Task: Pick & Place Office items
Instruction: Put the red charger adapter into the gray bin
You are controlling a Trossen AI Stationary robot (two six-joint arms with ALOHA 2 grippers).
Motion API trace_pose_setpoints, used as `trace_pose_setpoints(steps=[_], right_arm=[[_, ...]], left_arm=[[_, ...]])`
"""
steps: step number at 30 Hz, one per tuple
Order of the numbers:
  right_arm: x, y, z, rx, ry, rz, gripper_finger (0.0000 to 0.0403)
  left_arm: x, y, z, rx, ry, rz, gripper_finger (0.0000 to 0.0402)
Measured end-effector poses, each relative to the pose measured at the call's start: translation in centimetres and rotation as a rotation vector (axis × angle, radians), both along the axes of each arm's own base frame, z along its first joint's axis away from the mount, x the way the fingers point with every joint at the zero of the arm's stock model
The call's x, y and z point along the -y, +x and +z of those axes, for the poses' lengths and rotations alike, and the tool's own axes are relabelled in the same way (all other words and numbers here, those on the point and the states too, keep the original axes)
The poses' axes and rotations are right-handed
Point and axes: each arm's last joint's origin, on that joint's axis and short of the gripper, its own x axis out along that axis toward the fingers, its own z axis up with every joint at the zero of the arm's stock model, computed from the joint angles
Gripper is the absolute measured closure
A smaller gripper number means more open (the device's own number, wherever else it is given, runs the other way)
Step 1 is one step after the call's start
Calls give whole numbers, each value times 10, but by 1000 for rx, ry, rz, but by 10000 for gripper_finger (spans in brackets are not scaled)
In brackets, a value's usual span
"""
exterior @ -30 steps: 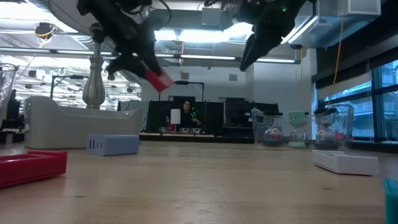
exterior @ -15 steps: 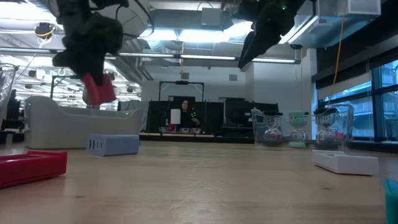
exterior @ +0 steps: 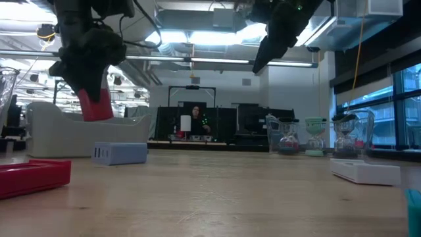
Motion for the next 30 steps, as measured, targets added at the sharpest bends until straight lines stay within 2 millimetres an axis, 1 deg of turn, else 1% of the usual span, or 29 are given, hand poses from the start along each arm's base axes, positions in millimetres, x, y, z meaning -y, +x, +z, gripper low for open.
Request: trace_pose_setpoints(steps=[5, 15, 21, 27, 30], right_arm=[[0, 0, 0, 0, 2, -2, 81], [0, 0, 0, 0, 4, -5, 81], [0, 0, 0, 2, 11, -15, 81], [0, 0, 0, 2, 11, -14, 81], [0, 0, 0, 2, 11, -14, 81]], left_arm=[[0, 1, -1, -9, 9, 2, 274], [-2, 12, -19, -116, 33, -20, 274], [-1, 16, -26, -151, 16, -50, 272], [-2, 16, -26, -153, 39, -27, 249], [-2, 18, -22, -143, 35, -41, 233]])
